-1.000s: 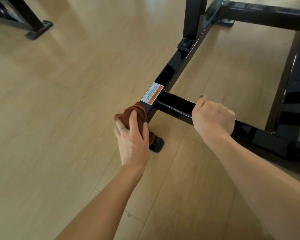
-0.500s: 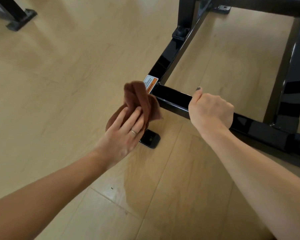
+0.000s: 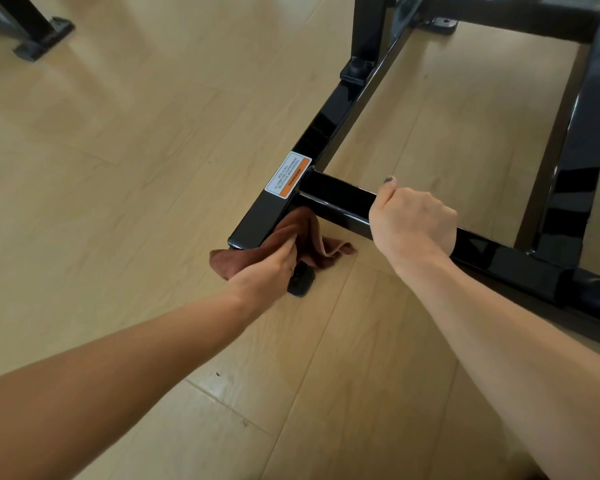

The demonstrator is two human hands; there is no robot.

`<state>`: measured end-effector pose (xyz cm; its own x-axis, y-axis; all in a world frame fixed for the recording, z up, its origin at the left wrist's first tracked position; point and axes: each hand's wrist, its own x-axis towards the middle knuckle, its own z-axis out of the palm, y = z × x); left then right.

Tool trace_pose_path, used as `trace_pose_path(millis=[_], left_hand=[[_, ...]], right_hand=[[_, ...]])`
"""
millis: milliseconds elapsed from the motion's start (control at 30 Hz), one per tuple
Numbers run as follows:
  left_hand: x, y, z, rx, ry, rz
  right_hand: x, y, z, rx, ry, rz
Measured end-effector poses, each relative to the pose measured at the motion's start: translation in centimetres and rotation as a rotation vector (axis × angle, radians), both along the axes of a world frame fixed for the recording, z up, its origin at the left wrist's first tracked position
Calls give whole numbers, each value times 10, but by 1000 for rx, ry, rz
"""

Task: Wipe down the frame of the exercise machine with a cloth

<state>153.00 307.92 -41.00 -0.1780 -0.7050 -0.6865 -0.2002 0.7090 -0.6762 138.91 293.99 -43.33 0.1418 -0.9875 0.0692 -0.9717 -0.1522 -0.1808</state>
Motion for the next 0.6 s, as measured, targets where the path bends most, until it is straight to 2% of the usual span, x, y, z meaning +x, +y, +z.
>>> trace_pose_path(millis=[33,67,133,200,267,333,400,500,533,600], left_hand=[[7,5,-4,-12,85,92],[17,8,-6,3,92,119],[35,20,-6,-48,147,19],[50,31,7,-194,220,37],[69,35,6,-182,356,8],[79,30,22,-172,578,62],[87,20,28,-221,771,155],[88,13,20,-354,929,153],[85,15,14,-385,1047,233],[79,17,8,-438,1270,554]], right_hand=[[-1,0,-1,-3,-4,1],[-1,0,-3,-3,-8,0],[0,1,-3,5,-14,-7],[1,1,-1,18,-10,-9],[1,2,3,36,-1,-11],[1,3,5,50,10,-15],[2,4,5,57,5,-22],[3,4,5,61,5,-38],[3,4,6,65,3,-37],[3,3,6,74,-2,-41]])
